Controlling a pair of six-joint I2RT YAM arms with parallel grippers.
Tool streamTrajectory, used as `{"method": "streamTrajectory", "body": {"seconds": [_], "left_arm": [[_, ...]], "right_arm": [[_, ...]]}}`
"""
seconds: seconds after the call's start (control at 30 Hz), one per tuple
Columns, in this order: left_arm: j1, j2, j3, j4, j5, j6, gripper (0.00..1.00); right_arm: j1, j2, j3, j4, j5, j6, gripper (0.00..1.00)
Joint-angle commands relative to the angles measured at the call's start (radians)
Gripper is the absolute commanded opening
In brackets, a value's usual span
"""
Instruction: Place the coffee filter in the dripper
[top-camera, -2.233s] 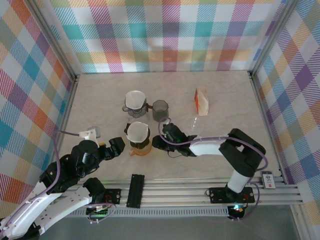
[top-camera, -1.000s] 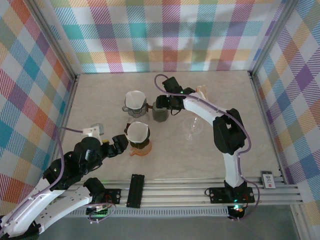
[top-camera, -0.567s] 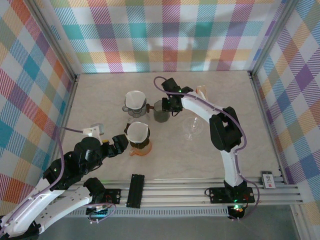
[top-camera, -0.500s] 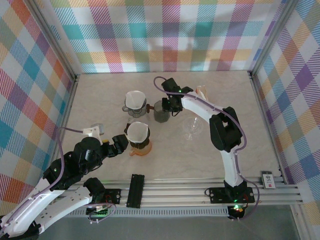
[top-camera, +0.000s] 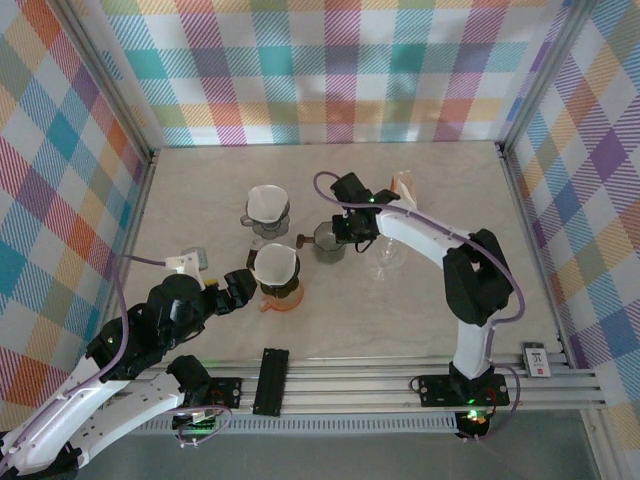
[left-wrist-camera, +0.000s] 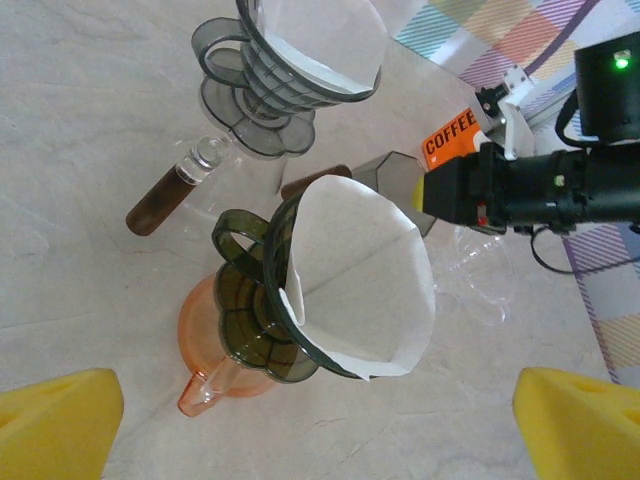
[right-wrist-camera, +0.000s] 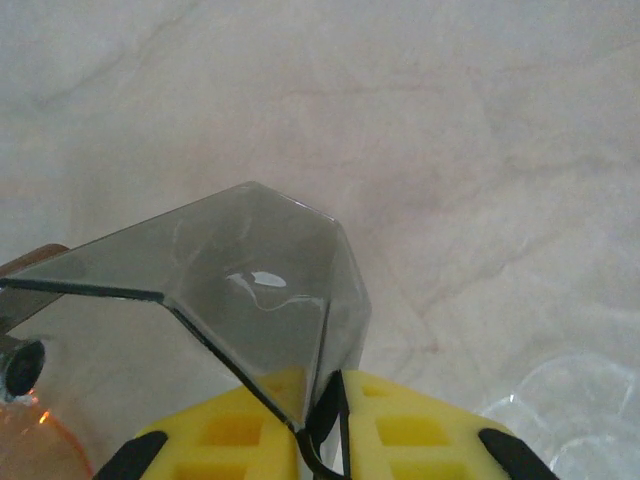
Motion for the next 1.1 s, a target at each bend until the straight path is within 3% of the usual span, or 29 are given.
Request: {"method": "streamTrajectory", "body": {"seconds": [0.0,0.73,1.07], "left_arm": [[-0.003,-0.008,-0.011,0.021,0.003,0.012,1.0],[-0.004,0.008,-0.004,0.042,0.011,0.012,1.0],[-0.001,0.024,-0.009,0.062,0.022,0.012,1.0]], "right_arm": [[0.019,-0.088,-0.039,0.006,0.016,-0.015,0.17],[0.179,-0.524,-0.46,-0.107,0.059,0.075,0.17],[0.185,-0.594,-0.576,-0.133,0.093,0.12,0.18]]}}
